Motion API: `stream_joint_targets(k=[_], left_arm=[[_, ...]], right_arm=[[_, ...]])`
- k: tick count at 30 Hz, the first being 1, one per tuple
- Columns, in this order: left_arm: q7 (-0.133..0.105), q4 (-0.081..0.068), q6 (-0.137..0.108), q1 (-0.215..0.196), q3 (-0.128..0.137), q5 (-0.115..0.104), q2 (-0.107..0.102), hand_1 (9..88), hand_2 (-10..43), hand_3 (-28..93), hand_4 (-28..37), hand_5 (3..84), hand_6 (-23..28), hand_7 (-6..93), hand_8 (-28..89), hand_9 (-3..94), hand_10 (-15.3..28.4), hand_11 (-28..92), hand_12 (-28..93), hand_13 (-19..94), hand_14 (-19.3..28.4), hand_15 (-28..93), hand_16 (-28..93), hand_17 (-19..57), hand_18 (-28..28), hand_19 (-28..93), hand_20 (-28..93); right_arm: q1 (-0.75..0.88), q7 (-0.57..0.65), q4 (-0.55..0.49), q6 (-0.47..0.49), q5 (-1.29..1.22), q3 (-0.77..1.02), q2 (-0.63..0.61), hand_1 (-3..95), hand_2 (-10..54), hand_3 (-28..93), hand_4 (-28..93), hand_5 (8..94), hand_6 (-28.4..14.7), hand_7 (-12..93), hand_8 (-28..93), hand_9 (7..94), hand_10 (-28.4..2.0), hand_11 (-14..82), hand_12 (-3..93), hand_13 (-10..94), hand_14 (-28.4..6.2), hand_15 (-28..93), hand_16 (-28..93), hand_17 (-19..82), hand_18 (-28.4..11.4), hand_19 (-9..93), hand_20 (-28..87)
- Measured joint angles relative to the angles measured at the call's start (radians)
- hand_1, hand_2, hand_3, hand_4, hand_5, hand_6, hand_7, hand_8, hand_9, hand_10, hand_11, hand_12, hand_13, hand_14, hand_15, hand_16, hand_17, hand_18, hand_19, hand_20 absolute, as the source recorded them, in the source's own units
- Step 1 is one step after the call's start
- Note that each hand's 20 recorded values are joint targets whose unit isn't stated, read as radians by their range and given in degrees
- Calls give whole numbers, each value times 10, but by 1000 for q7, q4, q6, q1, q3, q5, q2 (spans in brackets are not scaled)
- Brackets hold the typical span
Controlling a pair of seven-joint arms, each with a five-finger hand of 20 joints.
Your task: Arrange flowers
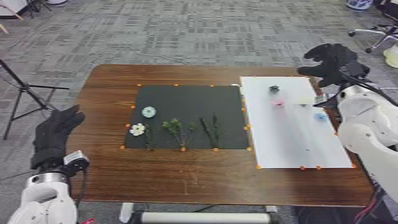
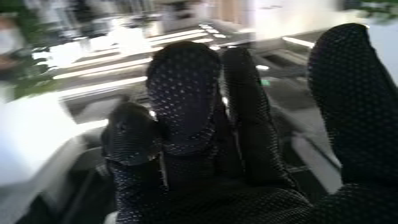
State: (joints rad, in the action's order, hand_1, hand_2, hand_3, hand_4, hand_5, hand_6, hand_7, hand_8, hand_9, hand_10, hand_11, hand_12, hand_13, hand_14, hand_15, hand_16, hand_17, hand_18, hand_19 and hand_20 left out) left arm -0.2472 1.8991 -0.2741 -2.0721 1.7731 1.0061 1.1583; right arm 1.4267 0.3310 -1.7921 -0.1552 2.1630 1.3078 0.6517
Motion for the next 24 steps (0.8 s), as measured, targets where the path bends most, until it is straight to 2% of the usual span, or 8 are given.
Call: stream_joint_targets(k=[5,9,15,21,23,24], left_arm=[[1,4,0,-2,0,0,0,189,171,671,-283,531,44,131,-70,513,158,224,129,393,174,213,-6,79,108,98,172],[3,7,0,0,-2,1,1,190,171,670,-283,532,44,132,-70,513,158,224,129,392,173,213,-6,78,109,99,173],[6,9,2,6,-10,3,3,189,171,671,-283,531,43,132,-70,513,158,224,128,391,174,212,-6,78,109,99,172],[11,11,8,8,-15,5,4,189,170,672,-283,531,43,132,-70,513,158,224,128,393,174,214,-5,77,109,100,172],[11,11,10,8,-15,6,4,189,170,672,-283,531,44,132,-70,514,158,224,128,393,174,214,-6,77,110,101,172],[11,12,10,8,-15,6,4,189,170,673,-283,530,44,131,-70,513,158,224,128,393,174,214,-6,77,110,101,172]], right_arm=[[154,22,12,-10,8,130,-4,373,-95,615,-113,584,-11,148,-74,635,-131,107,154,819,-58,559,298,497,-176,905,468],[221,33,43,-11,50,139,-5,371,-95,616,-119,592,-8,157,-76,653,-133,130,171,819,-60,567,302,497,-177,908,472],[235,38,99,14,78,93,12,380,-95,609,-132,618,0,175,-81,688,-139,172,193,820,-59,572,305,500,-176,910,477],[238,38,118,31,102,70,28,423,-95,615,-152,642,12,200,-89,716,-130,214,215,828,-52,588,309,509,-173,918,481],[243,38,121,31,115,64,29,476,-95,587,-170,656,12,210,13,732,-124,235,225,834,-47,595,312,518,-169,923,485],[245,38,124,31,124,59,29,515,-95,551,-160,664,11,213,49,748,-115,216,270,839,-44,596,313,523,-168,926,486]])
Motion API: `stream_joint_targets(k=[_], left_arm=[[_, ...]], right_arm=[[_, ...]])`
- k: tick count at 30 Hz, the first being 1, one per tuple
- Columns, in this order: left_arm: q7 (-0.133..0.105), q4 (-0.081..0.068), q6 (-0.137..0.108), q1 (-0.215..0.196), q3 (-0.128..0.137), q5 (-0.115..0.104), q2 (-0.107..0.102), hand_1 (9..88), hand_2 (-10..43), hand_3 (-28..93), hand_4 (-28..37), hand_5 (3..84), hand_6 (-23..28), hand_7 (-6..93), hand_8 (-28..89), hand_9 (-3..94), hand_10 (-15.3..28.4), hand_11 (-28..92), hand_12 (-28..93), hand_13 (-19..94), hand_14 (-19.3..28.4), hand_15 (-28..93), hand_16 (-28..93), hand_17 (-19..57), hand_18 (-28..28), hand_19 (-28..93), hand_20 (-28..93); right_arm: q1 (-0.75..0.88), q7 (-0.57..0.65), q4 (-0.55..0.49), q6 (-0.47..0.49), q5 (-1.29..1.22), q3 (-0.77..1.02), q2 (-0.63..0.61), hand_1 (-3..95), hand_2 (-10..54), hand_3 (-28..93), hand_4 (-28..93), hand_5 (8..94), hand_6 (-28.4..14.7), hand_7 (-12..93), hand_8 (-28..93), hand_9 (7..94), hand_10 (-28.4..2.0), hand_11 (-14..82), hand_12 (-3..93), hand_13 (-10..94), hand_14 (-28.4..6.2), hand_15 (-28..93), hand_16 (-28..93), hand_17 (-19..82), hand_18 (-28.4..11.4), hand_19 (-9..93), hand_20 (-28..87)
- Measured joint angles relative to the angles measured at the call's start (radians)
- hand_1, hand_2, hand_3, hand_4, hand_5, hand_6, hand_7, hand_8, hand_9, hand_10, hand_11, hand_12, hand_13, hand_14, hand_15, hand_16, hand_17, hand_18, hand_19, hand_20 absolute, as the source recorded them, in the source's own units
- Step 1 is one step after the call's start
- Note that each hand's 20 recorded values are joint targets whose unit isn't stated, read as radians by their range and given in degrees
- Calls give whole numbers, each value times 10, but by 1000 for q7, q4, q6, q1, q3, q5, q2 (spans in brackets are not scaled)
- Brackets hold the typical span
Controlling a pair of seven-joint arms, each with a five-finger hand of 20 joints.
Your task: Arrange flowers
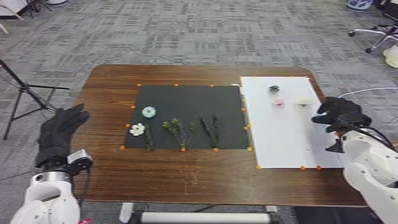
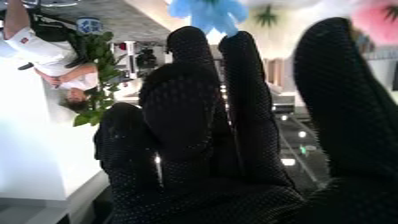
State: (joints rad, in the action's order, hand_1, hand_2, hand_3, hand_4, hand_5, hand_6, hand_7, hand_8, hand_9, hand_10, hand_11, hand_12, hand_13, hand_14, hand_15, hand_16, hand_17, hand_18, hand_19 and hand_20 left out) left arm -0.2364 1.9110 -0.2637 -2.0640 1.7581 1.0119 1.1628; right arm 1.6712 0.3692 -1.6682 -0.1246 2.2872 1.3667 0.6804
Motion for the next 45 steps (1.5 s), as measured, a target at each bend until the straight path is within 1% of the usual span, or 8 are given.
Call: stream_joint_targets(k=[3,7,15,22,27,30,37,45], left_arm=[[0,1,2,0,0,1,0,190,169,672,-283,531,43,132,-70,513,158,224,128,393,174,214,-5,77,110,101,171],[1,1,4,0,-1,2,0,191,169,672,-283,531,43,131,-70,513,158,224,128,393,174,214,-5,77,110,102,171],[1,1,7,1,-2,2,0,191,167,674,-283,531,44,131,-70,513,158,225,129,394,173,214,-6,77,109,100,170],[1,2,6,2,-3,2,0,193,167,674,-283,532,46,129,-70,513,159,225,128,394,173,214,-5,77,109,100,170],[5,0,7,11,-12,2,-1,194,166,673,-283,532,46,129,-70,513,159,226,128,394,173,214,-6,77,109,100,171],[8,0,7,15,-15,3,-1,196,166,672,-283,532,46,129,-70,514,158,226,129,394,173,214,-5,76,109,101,171],[11,0,9,16,-14,4,-2,196,164,675,-283,532,46,128,-69,514,158,226,128,395,174,215,-5,76,110,102,171],[14,1,12,14,-9,4,-2,197,163,674,-283,532,46,129,-69,514,158,226,128,396,174,216,-5,76,110,102,170]], right_arm=[[0,1,12,-3,40,-22,0,587,-95,506,-149,694,13,221,75,816,-89,120,390,856,-33,590,320,537,-161,931,485],[-1,2,33,-28,86,-54,0,622,-95,518,-157,742,12,240,86,864,-79,116,427,874,-25,581,322,555,-155,931,482],[3,0,40,-91,48,-61,-4,632,-95,528,-149,776,0,232,93,892,-81,118,431,891,-18,566,331,574,-148,932,479],[4,-12,-43,-181,-30,-61,-32,632,-95,531,-143,782,-3,224,110,897,-83,123,433,899,-15,557,342,582,-145,932,479],[-31,-19,-86,-222,-25,-63,-44,549,-95,528,-101,706,-1,230,121,814,-95,147,369,859,-26,577,350,549,-152,931,508],[-53,-18,-85,-176,-3,-54,-46,450,-95,600,-110,646,2,206,-4,710,-127,191,224,841,-37,585,339,534,-160,930,512],[-32,1,-52,92,7,70,-21,365,-95,645,-128,581,-15,163,-74,637,-138,144,198,825,-48,589,330,518,-173,929,512],[6,40,3,129,-12,97,-1,354,-95,643,-138,582,-15,159,-66,647,-139,155,205,823,-52,597,323,517,-175,930,510]])
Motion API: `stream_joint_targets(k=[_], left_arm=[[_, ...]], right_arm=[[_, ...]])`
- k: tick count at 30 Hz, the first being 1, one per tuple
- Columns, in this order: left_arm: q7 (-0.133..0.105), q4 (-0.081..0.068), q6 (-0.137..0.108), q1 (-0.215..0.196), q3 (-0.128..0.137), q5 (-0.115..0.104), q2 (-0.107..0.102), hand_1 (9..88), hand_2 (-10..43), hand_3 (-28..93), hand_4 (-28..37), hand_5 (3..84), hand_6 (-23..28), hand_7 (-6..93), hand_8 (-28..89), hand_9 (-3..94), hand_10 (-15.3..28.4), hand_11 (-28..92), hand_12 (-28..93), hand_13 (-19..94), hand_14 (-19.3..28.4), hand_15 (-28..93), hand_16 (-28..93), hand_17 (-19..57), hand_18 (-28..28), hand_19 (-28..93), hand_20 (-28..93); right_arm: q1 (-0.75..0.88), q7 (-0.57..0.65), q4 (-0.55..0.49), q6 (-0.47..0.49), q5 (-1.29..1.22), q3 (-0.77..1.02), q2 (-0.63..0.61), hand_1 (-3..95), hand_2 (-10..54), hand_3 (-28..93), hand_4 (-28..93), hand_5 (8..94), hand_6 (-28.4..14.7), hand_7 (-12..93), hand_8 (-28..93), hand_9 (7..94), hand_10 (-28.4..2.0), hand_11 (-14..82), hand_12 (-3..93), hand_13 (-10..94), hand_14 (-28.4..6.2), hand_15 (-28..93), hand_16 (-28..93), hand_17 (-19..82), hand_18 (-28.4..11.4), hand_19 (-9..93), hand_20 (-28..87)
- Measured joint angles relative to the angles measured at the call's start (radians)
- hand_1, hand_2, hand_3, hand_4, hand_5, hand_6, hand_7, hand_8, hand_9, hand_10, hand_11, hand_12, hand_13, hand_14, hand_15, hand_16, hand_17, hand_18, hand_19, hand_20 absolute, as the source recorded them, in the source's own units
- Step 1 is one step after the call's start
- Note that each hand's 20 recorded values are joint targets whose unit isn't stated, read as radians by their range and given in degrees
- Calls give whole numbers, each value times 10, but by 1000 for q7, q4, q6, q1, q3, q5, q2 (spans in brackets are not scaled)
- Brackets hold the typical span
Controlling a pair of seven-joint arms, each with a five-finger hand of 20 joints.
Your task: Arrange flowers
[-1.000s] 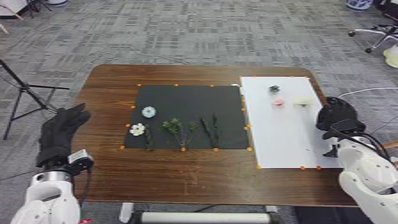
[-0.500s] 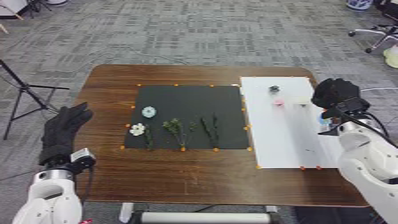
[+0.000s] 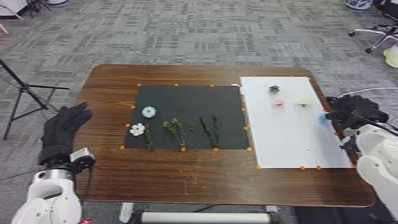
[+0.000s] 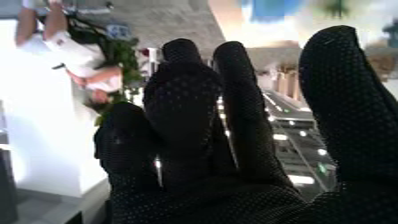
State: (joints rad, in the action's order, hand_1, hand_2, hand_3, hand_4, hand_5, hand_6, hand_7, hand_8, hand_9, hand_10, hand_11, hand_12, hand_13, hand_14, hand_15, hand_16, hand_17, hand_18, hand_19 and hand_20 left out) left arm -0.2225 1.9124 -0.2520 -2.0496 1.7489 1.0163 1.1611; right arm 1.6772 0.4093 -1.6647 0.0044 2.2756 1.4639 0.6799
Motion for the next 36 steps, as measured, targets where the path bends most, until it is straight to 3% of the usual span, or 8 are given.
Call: stream_joint_targets(k=[8,11,14,18,27,30,36], left_arm=[[0,0,7,1,0,1,0,198,161,674,-283,532,46,128,-69,514,158,226,128,397,174,216,-5,75,110,102,170],[-1,0,10,2,-1,1,0,201,161,674,-283,532,46,128,-69,514,159,225,128,397,175,216,-5,76,110,102,169],[-1,0,11,2,-1,1,0,202,160,674,-283,532,46,128,-69,514,159,226,129,397,175,215,-6,75,110,103,169],[-1,0,11,2,1,1,0,202,160,674,-283,532,46,128,-69,514,159,226,129,396,174,214,-6,75,110,103,170],[4,0,10,1,6,1,-6,203,159,672,-283,532,46,128,-69,514,159,226,129,396,174,215,-5,75,110,103,169],[5,1,9,0,10,1,-8,202,159,671,-283,532,46,129,-69,514,159,226,129,393,177,221,-2,70,116,109,173],[6,1,9,0,13,1,-13,198,160,670,-283,533,45,129,-69,514,159,226,129,391,179,225,-1,66,119,113,171]], right_arm=[[-21,7,25,-25,-21,-74,10,423,-95,644,-161,622,-1,194,-74,707,-128,220,226,837,-44,609,321,533,-168,932,513],[-34,8,35,-57,-21,-104,13,503,-95,575,-169,670,4,217,68,754,-115,221,272,845,-40,614,320,547,-162,932,522],[-43,8,43,-110,-16,-129,14,558,-95,561,-175,737,8,256,101,828,-96,179,357,860,-35,613,326,558,-161,932,533],[-52,7,49,-182,-7,-152,9,574,-95,567,-179,761,8,260,100,852,-96,174,369,864,-33,610,331,561,-160,932,536],[-80,3,-62,-167,-8,-139,-70,574,-95,572,-176,775,7,252,100,861,-107,176,361,863,-32,610,337,562,-160,932,540],[-142,-6,-121,-152,-60,-173,-116,574,-95,572,-175,776,8,250,101,861,-109,178,355,862,-32,610,338,562,-160,932,541],[-440,-25,-184,-100,-359,-421,-149,573,-95,569,-172,775,9,250,103,856,-106,176,353,859,-29,611,339,561,-159,932,544]])
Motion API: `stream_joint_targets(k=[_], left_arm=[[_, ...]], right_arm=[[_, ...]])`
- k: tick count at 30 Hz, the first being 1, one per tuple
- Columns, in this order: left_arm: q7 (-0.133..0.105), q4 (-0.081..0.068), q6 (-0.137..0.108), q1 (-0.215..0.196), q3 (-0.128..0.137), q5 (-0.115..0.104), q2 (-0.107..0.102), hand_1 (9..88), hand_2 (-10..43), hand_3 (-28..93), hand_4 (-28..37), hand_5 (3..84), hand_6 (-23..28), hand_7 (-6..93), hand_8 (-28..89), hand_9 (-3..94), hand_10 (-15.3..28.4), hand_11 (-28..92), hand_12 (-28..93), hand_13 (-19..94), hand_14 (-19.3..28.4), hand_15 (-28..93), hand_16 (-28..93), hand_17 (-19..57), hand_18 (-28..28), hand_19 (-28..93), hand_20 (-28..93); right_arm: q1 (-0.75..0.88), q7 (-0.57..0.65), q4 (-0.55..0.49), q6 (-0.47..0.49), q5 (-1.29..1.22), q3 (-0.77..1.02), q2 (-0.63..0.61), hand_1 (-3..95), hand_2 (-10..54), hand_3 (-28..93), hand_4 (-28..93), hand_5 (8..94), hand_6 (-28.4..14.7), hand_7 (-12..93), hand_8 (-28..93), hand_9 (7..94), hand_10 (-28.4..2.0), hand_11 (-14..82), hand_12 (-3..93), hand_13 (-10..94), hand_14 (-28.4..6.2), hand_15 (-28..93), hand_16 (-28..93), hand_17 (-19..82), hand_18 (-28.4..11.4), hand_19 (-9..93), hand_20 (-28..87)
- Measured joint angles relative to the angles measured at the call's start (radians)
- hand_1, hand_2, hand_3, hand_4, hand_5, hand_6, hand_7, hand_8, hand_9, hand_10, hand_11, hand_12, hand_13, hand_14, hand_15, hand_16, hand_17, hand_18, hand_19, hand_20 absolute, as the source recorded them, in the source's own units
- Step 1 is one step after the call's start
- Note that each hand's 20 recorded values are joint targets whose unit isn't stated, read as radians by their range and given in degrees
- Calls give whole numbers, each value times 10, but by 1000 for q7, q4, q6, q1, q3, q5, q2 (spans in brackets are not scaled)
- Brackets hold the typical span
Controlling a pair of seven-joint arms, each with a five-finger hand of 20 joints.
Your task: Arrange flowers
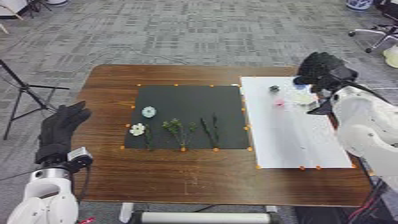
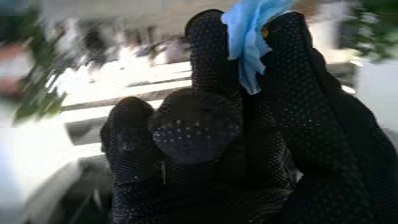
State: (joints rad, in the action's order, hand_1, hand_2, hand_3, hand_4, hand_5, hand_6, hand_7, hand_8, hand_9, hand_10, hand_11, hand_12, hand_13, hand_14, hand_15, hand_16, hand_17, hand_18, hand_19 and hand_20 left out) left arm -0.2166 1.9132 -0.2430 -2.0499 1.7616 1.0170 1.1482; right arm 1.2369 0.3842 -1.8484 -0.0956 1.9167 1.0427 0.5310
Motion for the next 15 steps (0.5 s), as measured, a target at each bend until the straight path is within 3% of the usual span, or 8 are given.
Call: stream_joint_targets(k=[7,15], left_arm=[[0,0,0,1,0,-1,-5,193,160,668,-283,534,43,131,-70,514,159,225,129,391,178,226,-3,65,120,114,170],[0,-3,0,5,-7,0,-9,195,160,666,-283,564,16,131,-74,520,151,223,129,394,172,219,-5,65,121,113,170]], right_arm=[[-336,-24,60,172,-232,-325,109,576,-95,566,-173,772,10,254,101,853,-108,169,351,858,-29,612,338,560,-157,932,547],[-510,-57,95,202,-242,-541,277,573,-95,570,-173,768,11,259,97,848,-108,157,348,858,-29,613,339,560,-156,932,550]])
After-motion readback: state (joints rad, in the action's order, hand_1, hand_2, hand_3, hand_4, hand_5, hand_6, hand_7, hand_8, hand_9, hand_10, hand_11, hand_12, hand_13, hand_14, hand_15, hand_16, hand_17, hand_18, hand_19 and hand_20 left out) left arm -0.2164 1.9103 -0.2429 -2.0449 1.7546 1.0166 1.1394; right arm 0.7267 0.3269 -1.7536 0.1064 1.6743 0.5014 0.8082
